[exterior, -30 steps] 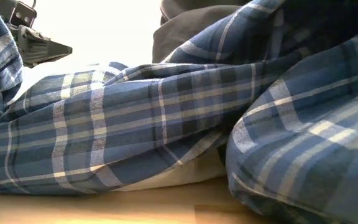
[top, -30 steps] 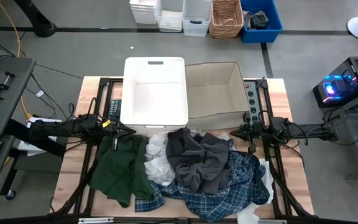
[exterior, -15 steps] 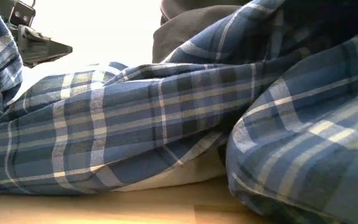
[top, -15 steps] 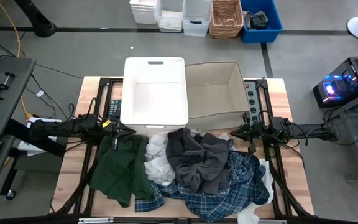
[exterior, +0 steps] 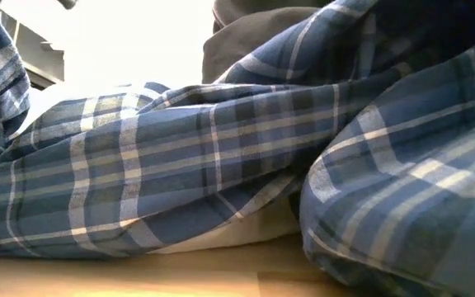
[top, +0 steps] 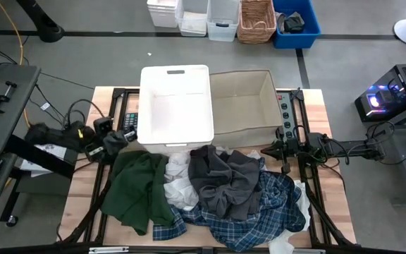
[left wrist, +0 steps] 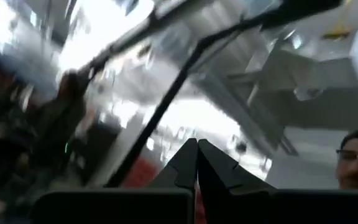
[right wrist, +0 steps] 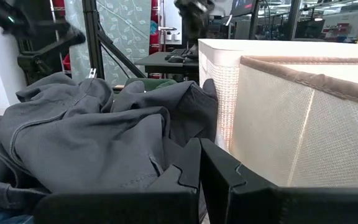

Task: Sort clothes
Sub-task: Put the green shirt into the white bin

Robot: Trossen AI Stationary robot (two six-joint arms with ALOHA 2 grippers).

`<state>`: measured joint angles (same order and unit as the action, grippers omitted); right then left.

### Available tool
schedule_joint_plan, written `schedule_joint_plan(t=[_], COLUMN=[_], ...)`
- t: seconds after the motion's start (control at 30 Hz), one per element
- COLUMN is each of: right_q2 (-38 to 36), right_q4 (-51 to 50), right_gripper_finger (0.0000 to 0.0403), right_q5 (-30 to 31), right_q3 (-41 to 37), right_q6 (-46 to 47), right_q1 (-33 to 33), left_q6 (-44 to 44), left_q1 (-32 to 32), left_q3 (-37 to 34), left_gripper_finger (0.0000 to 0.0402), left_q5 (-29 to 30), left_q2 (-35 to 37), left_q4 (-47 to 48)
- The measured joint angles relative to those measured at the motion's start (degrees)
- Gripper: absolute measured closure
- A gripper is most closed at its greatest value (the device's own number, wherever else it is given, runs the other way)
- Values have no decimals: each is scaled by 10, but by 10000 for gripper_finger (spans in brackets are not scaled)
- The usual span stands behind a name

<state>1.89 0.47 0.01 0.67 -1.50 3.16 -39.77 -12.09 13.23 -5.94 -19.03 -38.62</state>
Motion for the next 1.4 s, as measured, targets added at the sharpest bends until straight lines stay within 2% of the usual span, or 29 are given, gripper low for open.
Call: schedule_joint_plan(t=[0.07, 0.13, 0.23, 0.33, 0.43, 0.5, 0.57, 0.7, 0.8, 0.93, 1.07, 1.27, 1.4], right_q2=[0, 0, 0, 0, 0, 0, 0, 0, 0, 0, 0, 0, 0], right_q4=[0, 0, 0, 0, 0, 0, 0, 0, 0, 0, 0, 0, 0], right_gripper_finger=[402, 402, 402, 402, 402, 402, 402, 402, 402, 402, 402, 402, 402], right_q5=[0, 0, 0, 0, 0, 0, 0, 0, 0, 0, 0, 0, 0], right_q3=[0, 0, 0, 0, 0, 0, 0, 0, 0, 0, 0, 0, 0], right_q6=[0, 0, 0, 0, 0, 0, 0, 0, 0, 0, 0, 0, 0], right_q1=[0, 0, 0, 0, 0, 0, 0, 0, 0, 0, 0, 0, 0], left_q6=[42, 85, 143, 172, 173, 144, 75, -48, -80, -88, -70, -86, -86], left_q1=[-35, -62, -88, -107, -129, -151, -179, -241, -264, -280, -279, -264, -255], left_q3=[88, 190, 362, 510, 595, 609, 596, 531, 501, 482, 460, 432, 426], left_gripper_finger=[401, 401, 401, 401, 401, 401, 401, 401, 400, 376, 312, 183, 114], left_q5=[-5, -41, -96, -97, -76, -47, -21, -4, -19, -2, 17, 25, 74], left_q2=[-92, -189, -324, -447, -538, -566, -570, -558, -556, -550, -548, -548, -548], left_q4=[85, 224, 546, 895, 1165, 1254, 1243, 1118, 1072, 1074, 1084, 1082, 1081])
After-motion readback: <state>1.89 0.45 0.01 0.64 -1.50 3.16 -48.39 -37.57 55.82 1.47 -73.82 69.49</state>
